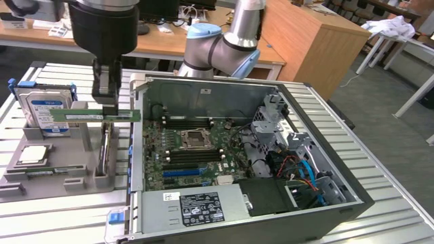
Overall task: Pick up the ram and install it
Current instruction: 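Pick up the ram and move it above insertion slot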
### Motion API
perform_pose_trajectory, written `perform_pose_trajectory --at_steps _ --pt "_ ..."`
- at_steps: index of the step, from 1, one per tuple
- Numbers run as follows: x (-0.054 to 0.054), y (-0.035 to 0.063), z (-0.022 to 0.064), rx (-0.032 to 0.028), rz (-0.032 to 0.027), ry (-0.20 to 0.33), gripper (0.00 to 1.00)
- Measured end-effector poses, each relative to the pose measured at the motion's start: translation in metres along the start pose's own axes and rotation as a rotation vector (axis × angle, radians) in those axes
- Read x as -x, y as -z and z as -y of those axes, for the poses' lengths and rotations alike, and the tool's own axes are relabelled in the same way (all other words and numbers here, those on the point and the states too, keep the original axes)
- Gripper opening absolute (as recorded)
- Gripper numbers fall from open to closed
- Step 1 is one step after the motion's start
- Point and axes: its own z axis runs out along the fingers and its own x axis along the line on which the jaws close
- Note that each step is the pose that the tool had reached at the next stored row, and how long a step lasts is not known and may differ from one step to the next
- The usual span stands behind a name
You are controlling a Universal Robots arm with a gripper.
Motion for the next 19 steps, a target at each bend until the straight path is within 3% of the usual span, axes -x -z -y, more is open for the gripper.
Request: perform_pose_trajectory --at_steps 19 --pt "0.000 0.0017 0.0434 0.0002 0.0001 0.000 0.12"
